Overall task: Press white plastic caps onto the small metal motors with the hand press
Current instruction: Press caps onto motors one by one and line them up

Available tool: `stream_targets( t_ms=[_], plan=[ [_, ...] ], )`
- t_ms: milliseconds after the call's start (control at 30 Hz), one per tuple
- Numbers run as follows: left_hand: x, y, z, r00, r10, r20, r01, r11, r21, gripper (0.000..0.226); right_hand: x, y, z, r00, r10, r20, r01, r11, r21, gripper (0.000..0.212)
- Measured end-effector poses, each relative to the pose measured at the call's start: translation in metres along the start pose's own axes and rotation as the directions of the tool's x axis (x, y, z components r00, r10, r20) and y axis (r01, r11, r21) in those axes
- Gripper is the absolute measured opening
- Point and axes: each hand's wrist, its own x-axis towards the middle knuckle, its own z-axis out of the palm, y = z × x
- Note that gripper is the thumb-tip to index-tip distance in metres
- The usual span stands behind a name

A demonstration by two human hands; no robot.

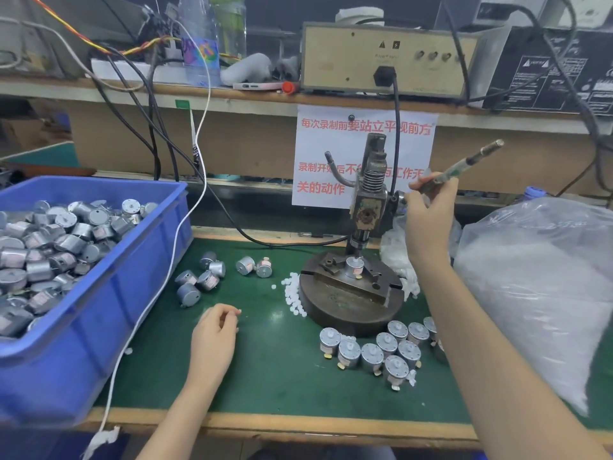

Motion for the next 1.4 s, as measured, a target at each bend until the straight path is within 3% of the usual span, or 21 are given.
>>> stream_targets(
  t_ms=[233,333,400,500,633,733,900,1033,1133,1200,1300,1400],
  plan=[
    [-0.002,0.003,-0.001,1.000,-0.020,0.003,0.020,1.000,0.003,0.026,-0.002,0.019,0.002,0.988,0.142,-0.066,-0.138,0.989,0.061,0.051],
    [-0.001,0.002,-0.002,1.000,-0.013,0.003,0.013,1.000,0.004,0.027,-0.027,0.054,0.006,0.951,0.297,-0.083,-0.307,0.934,-0.181,0.037],
    [-0.001,0.002,-0.001,1.000,-0.007,0.001,0.007,1.000,0.006,0.027,-0.047,0.075,0.010,0.908,0.418,0.028,-0.361,0.814,-0.455,0.037],
    [-0.001,0.003,-0.001,1.000,-0.003,0.008,0.003,1.000,0.000,0.026,-0.066,0.092,0.017,0.864,0.459,0.207,-0.222,0.716,-0.661,0.037],
    [-0.001,0.001,0.000,0.999,0.032,0.016,-0.033,0.999,0.043,0.023,-0.064,0.097,0.020,0.921,0.271,0.279,0.064,0.601,-0.796,0.031],
    [-0.001,0.000,0.002,0.993,0.113,0.035,-0.117,0.980,0.160,0.017,-0.064,0.099,0.018,0.931,0.193,0.311,0.174,0.513,-0.840,0.030],
    [-0.006,-0.001,0.010,0.937,0.276,0.214,-0.347,0.801,0.488,0.013,-0.072,0.093,0.019,0.914,0.137,0.383,0.253,0.545,-0.800,0.035],
    [-0.008,0.000,0.010,0.925,0.297,0.236,-0.378,0.767,0.518,0.017,-0.097,0.081,0.023,0.833,0.150,0.533,0.282,0.713,-0.641,0.046],
    [-0.009,0.000,0.010,0.914,0.319,0.250,-0.405,0.747,0.528,0.019,-0.129,0.074,0.020,0.767,0.096,0.635,0.362,0.752,-0.551,0.044],
    [-0.010,0.001,0.011,0.909,0.336,0.246,-0.416,0.733,0.538,0.019,-0.143,0.075,0.016,0.703,0.107,0.703,0.428,0.726,-0.538,0.040],
    [-0.010,0.001,0.012,0.901,0.352,0.253,-0.433,0.698,0.571,0.019,-0.155,0.076,0.008,0.615,0.111,0.781,0.587,0.597,-0.547,0.035],
    [-0.012,0.003,0.016,0.895,0.370,0.251,-0.445,0.681,0.582,0.015,-0.157,0.074,0.003,0.599,0.011,0.800,0.668,0.544,-0.508,0.026]
  ],
)
